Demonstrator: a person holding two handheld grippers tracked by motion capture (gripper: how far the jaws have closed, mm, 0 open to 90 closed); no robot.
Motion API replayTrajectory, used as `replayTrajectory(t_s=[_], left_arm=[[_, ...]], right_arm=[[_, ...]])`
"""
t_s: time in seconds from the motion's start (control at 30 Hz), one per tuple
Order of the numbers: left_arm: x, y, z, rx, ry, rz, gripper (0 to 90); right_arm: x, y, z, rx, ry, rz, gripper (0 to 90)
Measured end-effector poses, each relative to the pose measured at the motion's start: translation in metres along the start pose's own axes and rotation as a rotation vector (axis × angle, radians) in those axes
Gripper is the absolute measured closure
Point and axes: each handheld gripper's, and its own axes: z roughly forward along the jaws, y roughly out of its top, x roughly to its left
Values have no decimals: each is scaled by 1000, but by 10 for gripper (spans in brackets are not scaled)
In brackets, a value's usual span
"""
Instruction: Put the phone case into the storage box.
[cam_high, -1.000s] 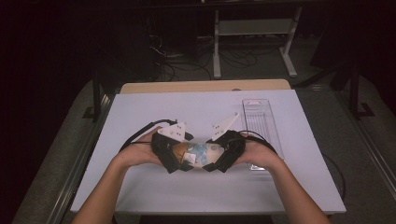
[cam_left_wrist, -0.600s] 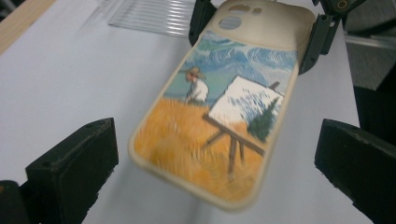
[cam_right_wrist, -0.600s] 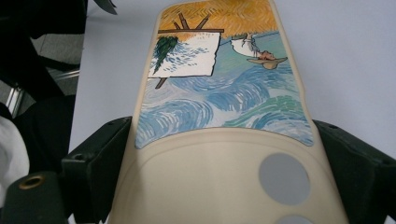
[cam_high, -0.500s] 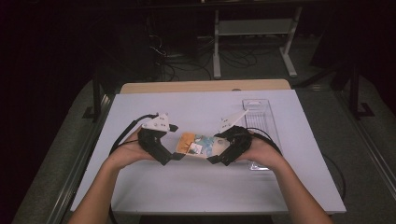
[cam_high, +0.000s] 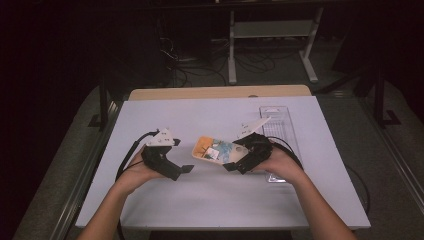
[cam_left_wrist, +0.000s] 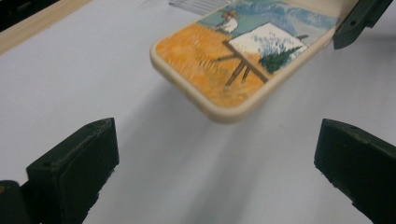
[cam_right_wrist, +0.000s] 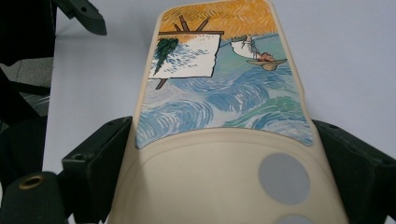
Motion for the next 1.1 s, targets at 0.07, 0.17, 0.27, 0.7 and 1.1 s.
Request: replayTrajectory(t_s=[0.07, 0.17, 0.27, 0.7, 1.1], left_arm=[[0, -5, 0, -9, 26, -13, 0], [0, -12, -1, -18, 47, -55, 0], [0, -18, -1, -11, 59, -69, 0], [-5, -36, -1, 0, 124, -135, 0], [-8, -48, -3, -6, 128, -130, 0]], right_arm=[[-1, -1, -1, -6, -6, 1, 101], [-2, -2, -1, -11, -15, 5, 101], [-4, -3, -2, -21, -18, 16, 101], [-7, -3, -4, -46, -54, 33, 101], [-12, -6, -4, -72, -75, 58, 101]])
